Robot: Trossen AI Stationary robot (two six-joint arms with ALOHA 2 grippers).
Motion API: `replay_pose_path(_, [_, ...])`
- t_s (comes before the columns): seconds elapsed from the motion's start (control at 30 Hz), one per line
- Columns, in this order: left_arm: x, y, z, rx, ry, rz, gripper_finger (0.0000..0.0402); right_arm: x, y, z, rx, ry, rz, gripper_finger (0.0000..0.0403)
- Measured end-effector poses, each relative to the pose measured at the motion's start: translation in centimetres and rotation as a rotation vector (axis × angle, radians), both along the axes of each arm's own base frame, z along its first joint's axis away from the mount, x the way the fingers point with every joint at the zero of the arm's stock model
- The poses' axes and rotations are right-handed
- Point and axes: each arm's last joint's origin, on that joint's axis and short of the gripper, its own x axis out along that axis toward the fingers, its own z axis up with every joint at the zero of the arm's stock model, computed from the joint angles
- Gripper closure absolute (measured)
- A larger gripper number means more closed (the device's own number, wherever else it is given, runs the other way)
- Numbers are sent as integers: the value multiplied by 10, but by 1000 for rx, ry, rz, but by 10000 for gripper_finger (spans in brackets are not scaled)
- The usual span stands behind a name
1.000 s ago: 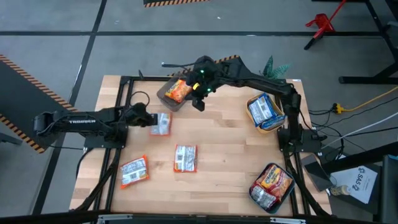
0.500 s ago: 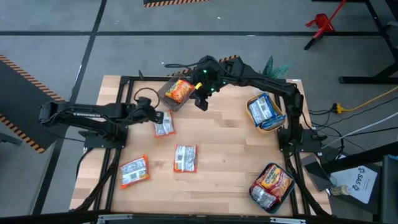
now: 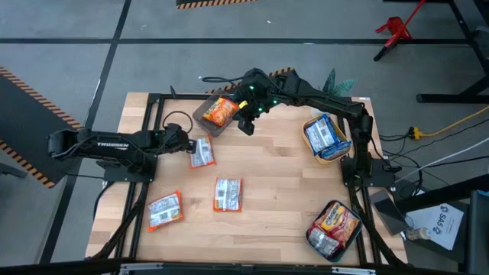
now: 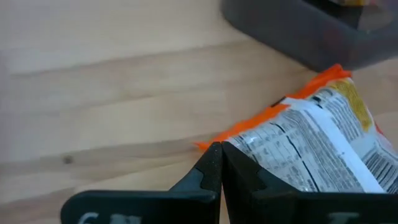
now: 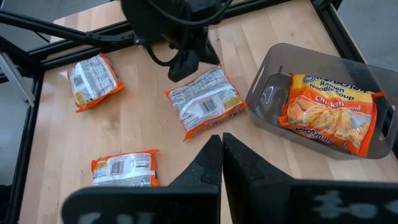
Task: Sort Maruchan noodles
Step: Put the orange noodle pack into the gray bin
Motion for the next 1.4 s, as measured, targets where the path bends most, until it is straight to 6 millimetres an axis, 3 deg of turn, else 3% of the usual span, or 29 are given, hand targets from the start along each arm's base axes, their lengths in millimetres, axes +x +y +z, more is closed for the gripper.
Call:
replay_pose_path(0.43, [18, -6, -32, -152, -195, -81, 402, -2, 2, -10, 39, 64, -17, 402])
replay_pose_path(0.53, [26, -11, -37, -165, -213, -94, 402, 1, 3, -37, 82, 148, -66, 396])
replay_pose_path(0.63, [33, -16, -42, -181, -239, -95, 401, 4, 6, -74, 167, 215, -136, 363])
replay_pose_path(0.77, [39, -20, -47, -198, -255, -83, 401, 9, 11, -126, 294, 216, -192, 282])
replay_pose_path(0.97, [40, -23, -49, -210, -267, -59, 401, 5, 12, -180, 465, 140, -337, 148])
replay_pose_path(1.13, [40, -24, -49, -215, -269, -58, 401, -3, 16, -212, 513, 56, -479, 84])
replay_pose_path(1.4, [42, -25, -49, -259, -309, -40, 401, 11, 32, -233, 571, -56, -466, 73])
